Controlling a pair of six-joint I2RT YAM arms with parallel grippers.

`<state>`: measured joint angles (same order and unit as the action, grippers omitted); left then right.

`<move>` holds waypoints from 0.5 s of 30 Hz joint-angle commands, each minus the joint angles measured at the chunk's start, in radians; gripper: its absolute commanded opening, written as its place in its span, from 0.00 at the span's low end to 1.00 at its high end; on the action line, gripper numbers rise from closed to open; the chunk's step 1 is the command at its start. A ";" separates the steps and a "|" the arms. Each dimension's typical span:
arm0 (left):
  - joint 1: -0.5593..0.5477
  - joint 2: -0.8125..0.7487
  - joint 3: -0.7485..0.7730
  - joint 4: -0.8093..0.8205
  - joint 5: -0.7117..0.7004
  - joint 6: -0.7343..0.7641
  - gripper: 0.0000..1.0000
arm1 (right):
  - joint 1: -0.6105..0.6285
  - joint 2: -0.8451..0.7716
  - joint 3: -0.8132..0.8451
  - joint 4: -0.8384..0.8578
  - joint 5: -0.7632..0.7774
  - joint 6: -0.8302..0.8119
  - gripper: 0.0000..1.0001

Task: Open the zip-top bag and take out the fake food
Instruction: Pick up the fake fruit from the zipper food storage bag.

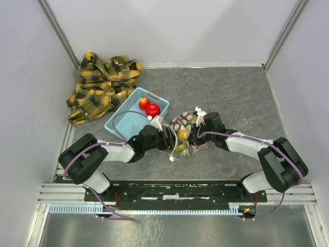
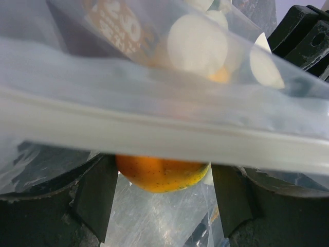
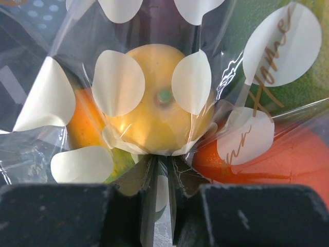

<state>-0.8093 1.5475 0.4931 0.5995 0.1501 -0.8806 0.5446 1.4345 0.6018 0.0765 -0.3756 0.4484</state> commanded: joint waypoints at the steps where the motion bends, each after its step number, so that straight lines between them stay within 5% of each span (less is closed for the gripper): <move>1: -0.008 -0.021 0.031 0.059 0.041 -0.023 0.79 | 0.012 -0.027 -0.004 0.099 -0.039 0.022 0.20; 15: -0.010 0.033 0.038 0.092 0.066 -0.046 0.86 | 0.026 0.061 0.012 0.212 -0.101 0.096 0.18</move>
<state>-0.8093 1.5673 0.4953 0.6018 0.1646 -0.8833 0.5499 1.4750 0.5934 0.1650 -0.4179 0.4976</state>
